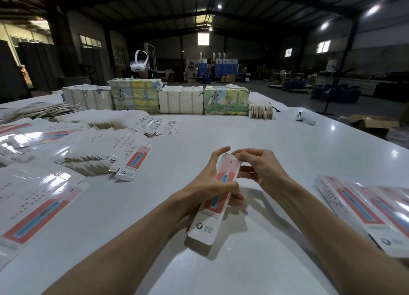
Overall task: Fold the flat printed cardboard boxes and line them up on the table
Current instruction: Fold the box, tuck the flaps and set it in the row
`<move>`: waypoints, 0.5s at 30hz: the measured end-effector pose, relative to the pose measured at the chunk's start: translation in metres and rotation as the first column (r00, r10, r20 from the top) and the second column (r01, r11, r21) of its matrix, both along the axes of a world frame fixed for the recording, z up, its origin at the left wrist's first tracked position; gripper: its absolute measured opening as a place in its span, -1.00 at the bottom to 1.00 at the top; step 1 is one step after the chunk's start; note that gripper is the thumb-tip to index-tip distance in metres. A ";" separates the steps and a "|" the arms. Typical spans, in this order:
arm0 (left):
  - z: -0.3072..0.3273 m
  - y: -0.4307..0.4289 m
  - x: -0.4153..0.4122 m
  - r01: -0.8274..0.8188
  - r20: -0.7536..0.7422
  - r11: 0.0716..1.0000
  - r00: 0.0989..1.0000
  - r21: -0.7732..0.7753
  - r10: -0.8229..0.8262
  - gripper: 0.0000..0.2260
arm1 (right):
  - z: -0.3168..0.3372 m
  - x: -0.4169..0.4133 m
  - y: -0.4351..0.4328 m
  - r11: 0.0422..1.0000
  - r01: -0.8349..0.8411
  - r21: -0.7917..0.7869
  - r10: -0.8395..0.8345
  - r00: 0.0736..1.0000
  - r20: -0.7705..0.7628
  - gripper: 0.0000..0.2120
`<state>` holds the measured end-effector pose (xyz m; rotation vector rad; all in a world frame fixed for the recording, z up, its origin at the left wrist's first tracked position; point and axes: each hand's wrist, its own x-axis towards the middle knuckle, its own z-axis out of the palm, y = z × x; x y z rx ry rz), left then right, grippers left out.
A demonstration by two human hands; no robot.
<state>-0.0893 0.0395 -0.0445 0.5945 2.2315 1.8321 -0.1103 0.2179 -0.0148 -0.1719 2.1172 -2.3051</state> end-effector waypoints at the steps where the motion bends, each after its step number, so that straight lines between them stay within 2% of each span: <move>1: 0.000 0.000 0.000 0.004 0.002 1.000 1.000 0.000 -0.004 -0.13 | 0.000 0.000 -0.001 1.000 0.006 0.008 -0.006 1.000 -0.005 -0.85; 4: 0.001 0.000 0.004 -0.040 -0.023 0.999 0.999 -0.032 0.040 -0.23 | -0.001 0.000 -0.001 1.000 0.018 0.024 -0.018 0.999 -0.032 -0.83; 8: 0.001 0.001 0.007 -0.169 -0.171 0.978 0.974 -0.125 0.147 -0.28 | -0.003 -0.001 0.000 1.000 0.017 0.010 -0.016 0.999 -0.049 -0.83; 15: 0.002 -0.001 0.008 -0.153 -0.073 0.984 0.986 -0.088 0.146 -0.32 | -0.004 -0.001 0.000 0.999 -0.035 0.010 0.035 0.999 -0.003 -0.86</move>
